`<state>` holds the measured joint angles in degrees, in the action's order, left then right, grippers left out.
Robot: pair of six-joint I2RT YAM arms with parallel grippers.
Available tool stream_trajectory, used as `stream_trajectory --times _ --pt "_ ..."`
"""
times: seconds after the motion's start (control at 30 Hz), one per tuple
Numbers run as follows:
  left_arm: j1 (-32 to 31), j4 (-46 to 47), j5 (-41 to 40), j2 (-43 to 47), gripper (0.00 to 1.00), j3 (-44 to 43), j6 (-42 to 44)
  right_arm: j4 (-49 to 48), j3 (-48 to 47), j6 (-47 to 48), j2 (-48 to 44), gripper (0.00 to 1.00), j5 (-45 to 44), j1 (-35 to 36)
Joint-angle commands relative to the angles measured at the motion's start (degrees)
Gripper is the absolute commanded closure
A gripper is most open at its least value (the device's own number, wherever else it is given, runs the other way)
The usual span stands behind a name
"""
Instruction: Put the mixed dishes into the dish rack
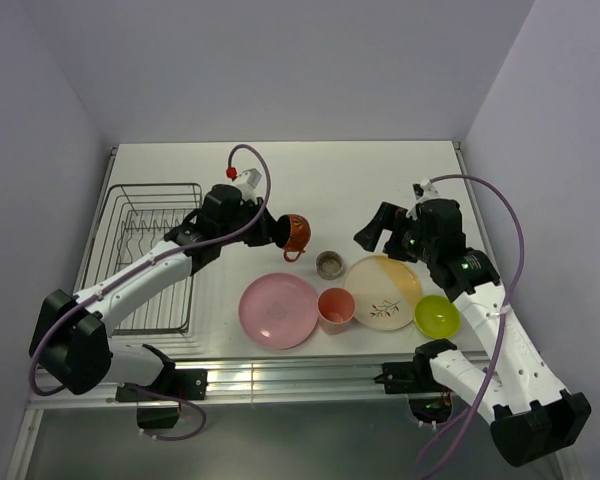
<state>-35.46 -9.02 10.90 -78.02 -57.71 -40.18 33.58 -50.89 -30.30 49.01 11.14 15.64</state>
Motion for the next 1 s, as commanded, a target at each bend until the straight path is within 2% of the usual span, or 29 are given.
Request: stream_trajectory --times 0.0,0.13,0.2,0.37,0.5,0.67,0.97 --pt "2.1 11.6 7.6 5.6 1.0 1.5 -1.5 -4.0 -2.0 -2.0 1.6 0.0 8.2 -0.4" --pt "4.3 17.2 9.8 9.3 1.0 4.8 -2.6 -11.8 0.2 -8.1 3.1 0.02 18.7 1.4" --pt "5.0 22.4 8.8 12.7 1.0 8.0 -3.5 -16.4 1.6 -10.9 2.8 0.03 20.4 3.5" --pt "5.6 27.5 5.1 18.1 1.0 12.4 -4.5 -23.5 5.3 -15.6 0.1 0.03 21.7 9.2" --pt "5.7 33.3 3.5 22.2 1.0 15.8 -8.3 -38.7 11.0 -22.5 -1.6 0.06 25.0 10.2" --pt "5.7 39.9 0.8 25.1 1.0 20.7 -14.8 -50.4 12.4 -28.5 -0.9 0.12 23.9 13.7" --pt "5.1 44.4 0.1 24.8 1.0 21.9 -21.3 -60.9 10.5 -31.0 4.9 0.2 20.2 21.3"
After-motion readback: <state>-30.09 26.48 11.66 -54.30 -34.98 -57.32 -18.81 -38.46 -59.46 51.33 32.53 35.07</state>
